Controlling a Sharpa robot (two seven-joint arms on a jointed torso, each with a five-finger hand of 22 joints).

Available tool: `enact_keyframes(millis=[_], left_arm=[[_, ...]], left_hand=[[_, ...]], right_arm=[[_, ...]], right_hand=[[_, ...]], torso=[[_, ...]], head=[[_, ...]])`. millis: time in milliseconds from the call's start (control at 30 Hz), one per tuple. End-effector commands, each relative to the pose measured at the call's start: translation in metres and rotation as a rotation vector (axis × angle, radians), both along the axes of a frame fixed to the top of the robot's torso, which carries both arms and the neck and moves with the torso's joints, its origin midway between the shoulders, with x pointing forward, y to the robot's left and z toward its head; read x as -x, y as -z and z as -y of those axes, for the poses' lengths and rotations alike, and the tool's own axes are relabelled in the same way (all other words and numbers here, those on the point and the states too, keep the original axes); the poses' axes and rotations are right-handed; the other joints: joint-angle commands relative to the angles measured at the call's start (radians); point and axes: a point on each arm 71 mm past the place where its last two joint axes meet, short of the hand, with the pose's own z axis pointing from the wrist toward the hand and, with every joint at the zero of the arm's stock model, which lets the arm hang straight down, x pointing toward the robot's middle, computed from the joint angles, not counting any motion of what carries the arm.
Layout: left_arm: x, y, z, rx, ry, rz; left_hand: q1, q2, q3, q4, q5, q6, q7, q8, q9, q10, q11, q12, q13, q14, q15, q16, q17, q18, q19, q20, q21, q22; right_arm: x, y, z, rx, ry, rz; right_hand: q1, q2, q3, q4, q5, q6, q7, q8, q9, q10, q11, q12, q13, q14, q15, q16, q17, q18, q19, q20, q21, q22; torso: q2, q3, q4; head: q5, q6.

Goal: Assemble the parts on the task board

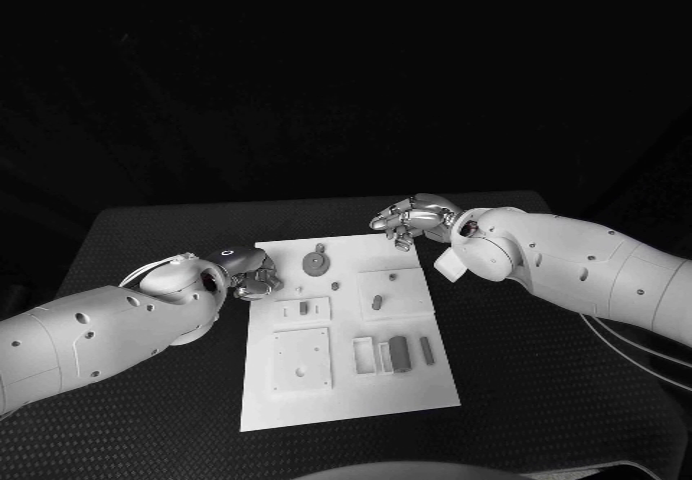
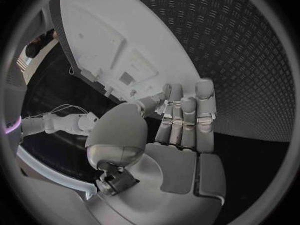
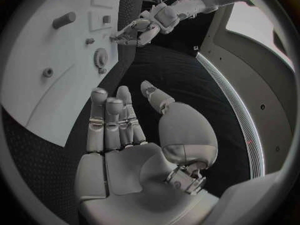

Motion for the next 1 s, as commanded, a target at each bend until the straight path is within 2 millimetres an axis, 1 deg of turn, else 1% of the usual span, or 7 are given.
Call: enact_keyframes(millis=[33,267,433,733,833,900,1000], left_arm=[[0.001,0.002,0.002,-0.011,0.004,-0.016],[0.001,0.002,0.003,-0.017,0.005,-0.004],[0.001,0.001,0.004,-0.011,0.008,0.004],[-0.001,-0.005,0.005,0.014,0.007,0.022],[-0.001,-0.008,0.005,0.033,-0.008,0.025],[-0.003,-0.011,0.004,0.055,-0.026,0.023],[-0.004,-0.015,0.004,0.075,-0.041,0.023]], left_hand=[[0.007,0.0,0.009,-0.001,0.001,0.009,0.003,0.006,0.004,-0.005,-0.001,0.007,0.002,0.008,-0.001,0.004,0.001,0.107,0.004,0.002,0.006,0.023],[0.007,0.0,0.018,-0.009,0.002,0.02,-0.001,0.015,0.007,-0.002,-0.004,0.011,0.003,0.012,-0.004,0.005,0.001,0.108,0.006,0.0,0.01,0.023],[-0.003,-0.005,0.028,-0.015,0.005,0.044,-0.012,0.032,0.012,0.007,-0.012,0.016,0.003,0.018,-0.011,0.006,0.001,0.106,0.011,-0.004,0.017,0.023],[-0.026,-0.016,0.042,-0.019,0.035,0.077,-0.026,0.055,0.017,0.027,-0.023,0.018,-0.001,0.027,-0.022,0.006,0.002,0.101,0.016,-0.015,0.025,0.022],[-0.035,-0.019,0.044,-0.023,0.054,0.086,-0.031,0.063,0.019,0.035,-0.026,0.018,-0.003,0.03,-0.025,0.007,0.002,0.098,0.018,-0.018,0.028,0.022],[-0.044,-0.02,0.043,-0.028,0.073,0.093,-0.034,0.069,0.021,0.044,-0.03,0.018,-0.005,0.034,-0.029,0.009,0.003,0.097,0.021,-0.022,0.031,0.022],[-0.06,-0.017,0.039,-0.041,0.093,0.103,-0.039,0.077,0.023,0.057,-0.034,0.02,-0.006,0.039,-0.033,0.011,0.005,0.095,0.025,-0.026,0.035,0.022]], right_arm=[[0.001,0.0,-0.001,-0.008,-0.01,0.0],[0.001,0.0,-0.001,-0.008,-0.01,0.0],[0.0,0.0,-0.001,-0.008,-0.01,0.0],[0.001,0.0,-0.001,-0.008,-0.01,-0.001],[0.001,0.0,-0.001,-0.008,-0.01,-0.001],[0.001,0.0,-0.001,-0.008,-0.01,-0.001],[0.001,0.0,-0.001,-0.008,-0.01,0.0]], right_hand=[[-0.01,0.002,-0.001,0.007,0.004,0.002,0.007,-0.004,-0.001,-0.004,0.0,0.006,-0.002,-0.008,-0.001,-0.004,-0.001,0.02,0.0,-0.009,-0.003,0.016],[-0.01,0.002,-0.001,0.007,0.004,0.002,0.007,-0.004,-0.001,-0.004,0.0,0.006,-0.002,-0.008,-0.001,-0.004,-0.001,0.02,0.0,-0.009,-0.003,0.016],[-0.01,0.002,-0.001,0.007,0.004,0.002,0.007,-0.004,-0.001,-0.004,0.0,0.006,-0.002,-0.008,-0.001,-0.004,-0.001,0.02,0.0,-0.009,-0.003,0.016],[-0.01,0.001,-0.001,0.007,0.004,0.002,0.007,-0.004,-0.001,-0.004,0.0,0.006,-0.002,-0.008,-0.001,-0.004,-0.001,0.02,0.0,-0.009,-0.003,0.016],[-0.01,0.001,0.0,0.008,0.004,0.002,0.007,-0.004,-0.001,-0.004,0.0,0.006,-0.002,-0.008,-0.001,-0.004,-0.001,0.02,0.0,-0.009,-0.003,0.016],[-0.01,0.002,0.0,0.008,0.004,0.002,0.007,-0.004,-0.001,-0.004,0.0,0.006,-0.002,-0.008,-0.001,-0.004,-0.001,0.02,0.0,-0.009,-0.003,0.016],[-0.01,0.002,0.0,0.008,0.004,0.002,0.007,-0.004,-0.001,-0.004,0.0,0.006,-0.002,-0.008,-0.001,-0.004,-0.001,0.02,0.0,-0.009,-0.003,0.016]], torso=[[0.0,-0.0003,0.0001],[0.0,-0.0006,0.0003],[0.0,-0.0002,0.0003],[0.0,-0.0002,0.0001],[0.0,0.0001,0.0003],[0.0,0.0003,0.0004],[0.0,0.0005,0.0]], head=[[0.0,0.0],[-0.001,-0.001],[0.0,-0.002],[0.0,-0.002],[0.0,-0.003],[0.001,-0.002],[0.001,-0.002]])
